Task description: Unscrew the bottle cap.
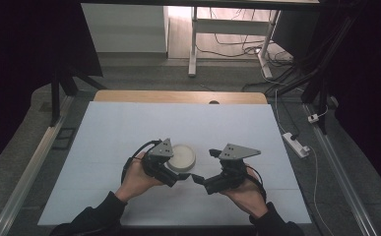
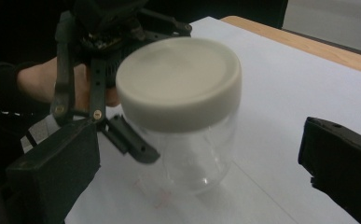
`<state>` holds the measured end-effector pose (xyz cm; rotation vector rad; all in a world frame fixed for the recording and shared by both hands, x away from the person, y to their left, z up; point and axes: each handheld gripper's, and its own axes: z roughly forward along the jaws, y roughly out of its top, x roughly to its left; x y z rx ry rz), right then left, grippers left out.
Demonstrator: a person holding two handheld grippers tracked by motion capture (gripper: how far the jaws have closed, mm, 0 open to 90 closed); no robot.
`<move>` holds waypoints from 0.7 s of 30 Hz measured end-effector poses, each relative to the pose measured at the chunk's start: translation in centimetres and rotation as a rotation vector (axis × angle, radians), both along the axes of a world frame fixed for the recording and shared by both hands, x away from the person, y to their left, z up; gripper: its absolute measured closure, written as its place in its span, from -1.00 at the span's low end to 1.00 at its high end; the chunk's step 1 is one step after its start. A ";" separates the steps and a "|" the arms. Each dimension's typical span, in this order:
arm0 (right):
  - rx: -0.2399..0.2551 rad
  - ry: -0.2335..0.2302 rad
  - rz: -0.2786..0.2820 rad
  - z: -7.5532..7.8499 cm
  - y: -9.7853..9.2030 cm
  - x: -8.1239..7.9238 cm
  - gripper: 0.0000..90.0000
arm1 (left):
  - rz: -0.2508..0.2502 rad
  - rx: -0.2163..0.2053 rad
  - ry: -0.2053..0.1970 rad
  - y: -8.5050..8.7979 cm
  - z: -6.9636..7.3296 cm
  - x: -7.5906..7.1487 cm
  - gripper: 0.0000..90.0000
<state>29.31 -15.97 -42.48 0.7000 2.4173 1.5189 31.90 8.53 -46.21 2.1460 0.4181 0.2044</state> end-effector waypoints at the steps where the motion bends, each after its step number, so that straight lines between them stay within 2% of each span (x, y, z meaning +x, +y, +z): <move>1: -0.002 0.000 0.002 0.1 0.3 0.2 -1.00 | -0.003 0.003 -0.002 0.0 0.0 0.0 -0.83; 6: 0.003 0.013 0.018 0.2 1.6 1.1 -1.00 | -0.016 0.005 -0.002 -0.1 0.1 -0.1 -0.84; 13: -0.008 0.019 0.076 -0.1 3.8 2.0 -1.00 | -0.030 0.008 -0.003 -0.1 0.2 -0.1 -0.83; 21: -0.017 0.017 0.114 -0.4 4.4 2.3 -0.87 | -0.048 -0.001 -0.001 -0.1 0.3 -0.1 -0.84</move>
